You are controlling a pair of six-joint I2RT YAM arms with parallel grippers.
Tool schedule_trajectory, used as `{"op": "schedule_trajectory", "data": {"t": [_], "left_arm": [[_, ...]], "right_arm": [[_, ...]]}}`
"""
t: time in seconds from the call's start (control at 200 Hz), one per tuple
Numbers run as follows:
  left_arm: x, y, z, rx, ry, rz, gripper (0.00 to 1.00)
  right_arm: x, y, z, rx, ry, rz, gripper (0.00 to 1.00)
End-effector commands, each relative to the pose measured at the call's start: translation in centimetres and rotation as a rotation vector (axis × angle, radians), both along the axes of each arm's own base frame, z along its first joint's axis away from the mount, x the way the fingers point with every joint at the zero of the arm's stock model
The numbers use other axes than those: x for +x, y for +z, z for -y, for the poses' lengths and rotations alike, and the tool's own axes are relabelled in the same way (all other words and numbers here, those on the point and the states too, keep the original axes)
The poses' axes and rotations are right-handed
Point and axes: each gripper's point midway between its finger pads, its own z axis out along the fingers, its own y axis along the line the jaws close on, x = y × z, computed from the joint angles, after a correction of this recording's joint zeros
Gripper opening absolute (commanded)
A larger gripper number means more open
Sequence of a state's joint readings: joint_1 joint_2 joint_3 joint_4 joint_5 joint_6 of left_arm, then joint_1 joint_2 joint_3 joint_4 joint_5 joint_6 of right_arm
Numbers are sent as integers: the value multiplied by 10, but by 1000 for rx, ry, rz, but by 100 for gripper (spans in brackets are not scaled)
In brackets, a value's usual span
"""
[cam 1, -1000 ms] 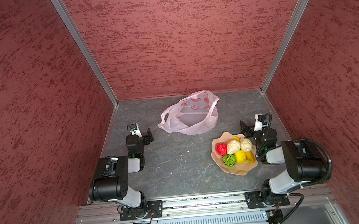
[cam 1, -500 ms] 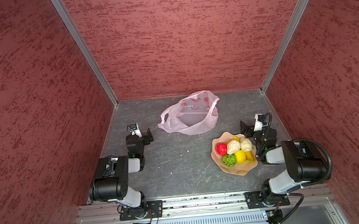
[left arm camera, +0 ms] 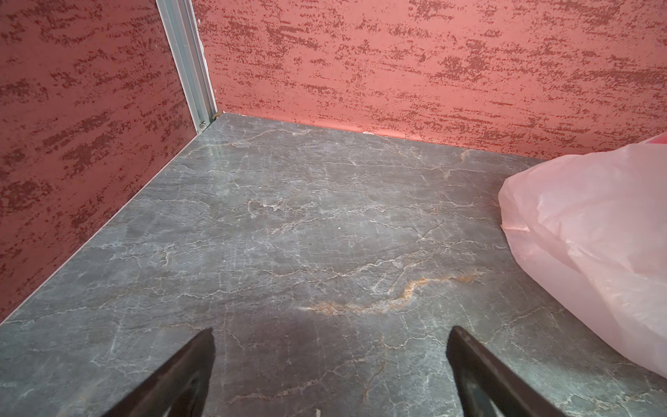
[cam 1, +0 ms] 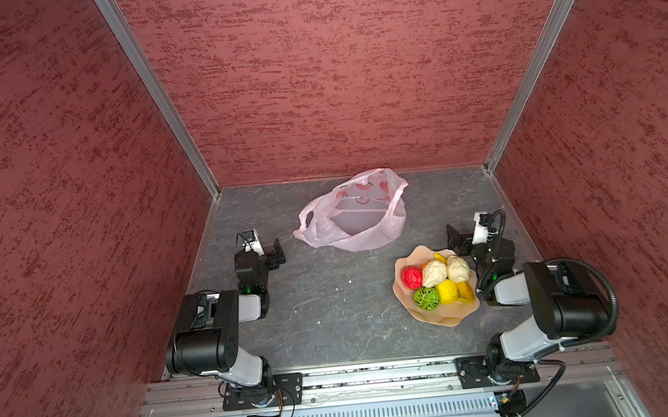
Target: Take the fake fruits out of the plastic bag
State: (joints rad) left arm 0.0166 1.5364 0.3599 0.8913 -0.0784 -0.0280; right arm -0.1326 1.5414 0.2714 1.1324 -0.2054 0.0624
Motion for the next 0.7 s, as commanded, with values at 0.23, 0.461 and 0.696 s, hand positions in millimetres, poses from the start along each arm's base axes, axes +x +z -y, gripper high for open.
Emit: {"op": "schedule_trajectory", "data": {"t": [0.23, 0.461, 0.696], "left_arm": [[4, 9, 3, 13, -19, 32, 99], [4, 9, 4, 12, -20, 32, 99], [4, 9, 3, 12, -17, 31, 99]], "right_arm": [[-42, 25, 10, -20, -96, 198, 99], [2, 7, 15, -23, -113, 25, 99], [-6, 10, 13, -28, -107, 57, 99]]}}
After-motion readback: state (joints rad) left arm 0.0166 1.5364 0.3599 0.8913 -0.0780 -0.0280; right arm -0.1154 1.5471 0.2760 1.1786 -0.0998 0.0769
